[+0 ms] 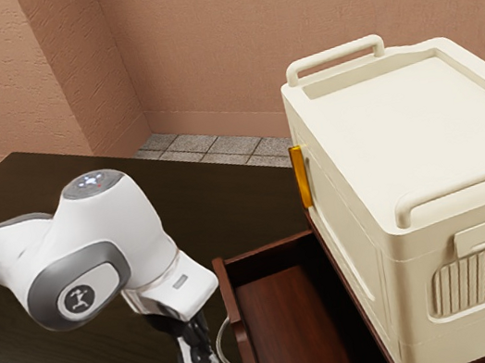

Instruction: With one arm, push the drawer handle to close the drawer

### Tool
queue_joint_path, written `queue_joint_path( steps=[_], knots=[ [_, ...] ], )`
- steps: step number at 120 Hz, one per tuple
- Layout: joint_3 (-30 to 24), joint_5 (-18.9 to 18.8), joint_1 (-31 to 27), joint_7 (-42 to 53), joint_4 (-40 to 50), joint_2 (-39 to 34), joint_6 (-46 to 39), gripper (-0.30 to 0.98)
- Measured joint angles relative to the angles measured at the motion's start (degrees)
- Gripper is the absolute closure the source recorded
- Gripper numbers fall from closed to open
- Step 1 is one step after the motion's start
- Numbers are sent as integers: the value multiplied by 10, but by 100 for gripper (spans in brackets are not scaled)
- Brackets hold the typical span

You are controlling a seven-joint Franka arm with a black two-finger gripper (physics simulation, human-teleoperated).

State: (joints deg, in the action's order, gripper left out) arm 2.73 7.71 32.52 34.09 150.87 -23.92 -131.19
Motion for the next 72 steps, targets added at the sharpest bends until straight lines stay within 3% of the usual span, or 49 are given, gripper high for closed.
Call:
queue_joint_path(
  steps=[72],
  knots=[
    [1,3,26,-10,-87,97,-2,78]
  ],
)
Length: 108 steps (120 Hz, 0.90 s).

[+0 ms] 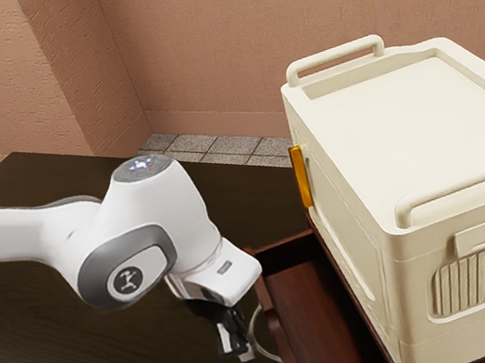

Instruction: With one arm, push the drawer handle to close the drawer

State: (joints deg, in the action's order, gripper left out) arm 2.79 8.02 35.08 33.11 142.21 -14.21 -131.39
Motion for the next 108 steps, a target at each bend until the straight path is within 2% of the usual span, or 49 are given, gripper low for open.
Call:
queue_joint_path(
  steps=[67,108],
  knots=[
    [2,1,28,-3,-107,96,0,78],
    [6,16,42,-5,-148,135,-6,78]
  ],
)
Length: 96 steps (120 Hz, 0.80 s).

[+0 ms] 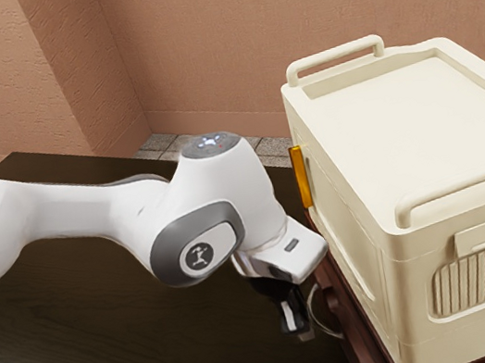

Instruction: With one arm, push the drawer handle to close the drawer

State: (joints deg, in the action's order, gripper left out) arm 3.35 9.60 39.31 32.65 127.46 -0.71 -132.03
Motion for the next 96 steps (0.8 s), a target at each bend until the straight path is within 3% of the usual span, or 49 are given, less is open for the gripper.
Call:
queue_joint_path(
  steps=[48,61,79,96],
  knots=[
    [3,2,12,-1,-42,33,-6,79],
    [31,7,38,-5,24,-22,-4,78],
    [33,-7,-18,-13,68,-177,42,45],
    [-1,-48,-102,-65,-47,-231,187,24]
  ],
)
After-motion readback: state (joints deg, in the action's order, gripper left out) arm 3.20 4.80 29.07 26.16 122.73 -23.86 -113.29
